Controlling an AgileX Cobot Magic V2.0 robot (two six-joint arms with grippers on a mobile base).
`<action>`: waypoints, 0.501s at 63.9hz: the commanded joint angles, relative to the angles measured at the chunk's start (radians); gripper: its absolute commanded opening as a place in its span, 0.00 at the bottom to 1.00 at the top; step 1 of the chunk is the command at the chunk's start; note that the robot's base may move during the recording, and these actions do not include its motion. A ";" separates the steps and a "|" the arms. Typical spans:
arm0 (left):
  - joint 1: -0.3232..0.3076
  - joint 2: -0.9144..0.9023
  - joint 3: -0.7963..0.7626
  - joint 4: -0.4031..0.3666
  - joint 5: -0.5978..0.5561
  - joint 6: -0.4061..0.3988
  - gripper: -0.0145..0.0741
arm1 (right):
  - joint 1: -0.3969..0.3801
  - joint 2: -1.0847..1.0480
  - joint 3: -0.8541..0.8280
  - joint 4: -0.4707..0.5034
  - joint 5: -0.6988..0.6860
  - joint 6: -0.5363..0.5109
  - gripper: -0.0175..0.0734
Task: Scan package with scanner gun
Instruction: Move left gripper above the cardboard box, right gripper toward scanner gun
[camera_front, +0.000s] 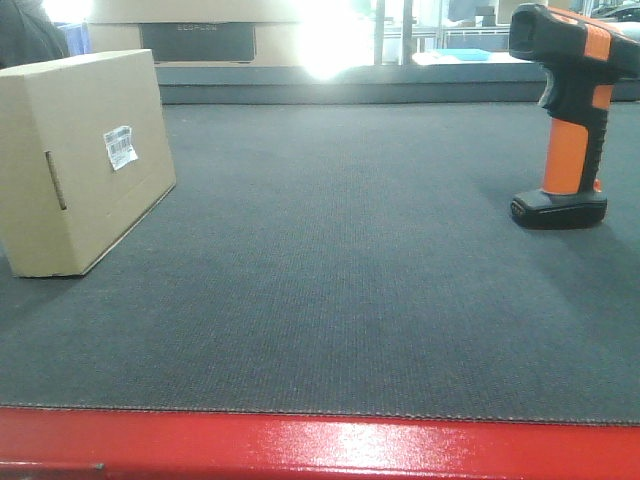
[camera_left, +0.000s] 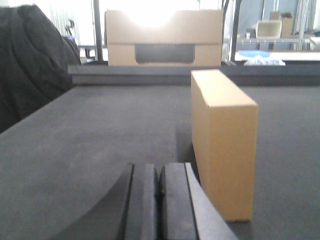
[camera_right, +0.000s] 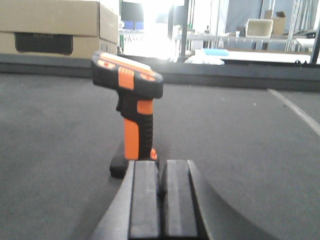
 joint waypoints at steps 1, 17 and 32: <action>-0.005 -0.004 -0.004 -0.008 -0.070 -0.007 0.04 | 0.000 -0.003 -0.001 -0.008 -0.063 0.001 0.02; -0.005 -0.004 -0.004 -0.008 -0.203 -0.007 0.04 | 0.000 -0.003 -0.001 -0.008 -0.087 0.001 0.02; -0.005 -0.004 -0.178 -0.008 -0.044 -0.007 0.04 | 0.000 -0.003 -0.136 -0.008 -0.080 0.001 0.02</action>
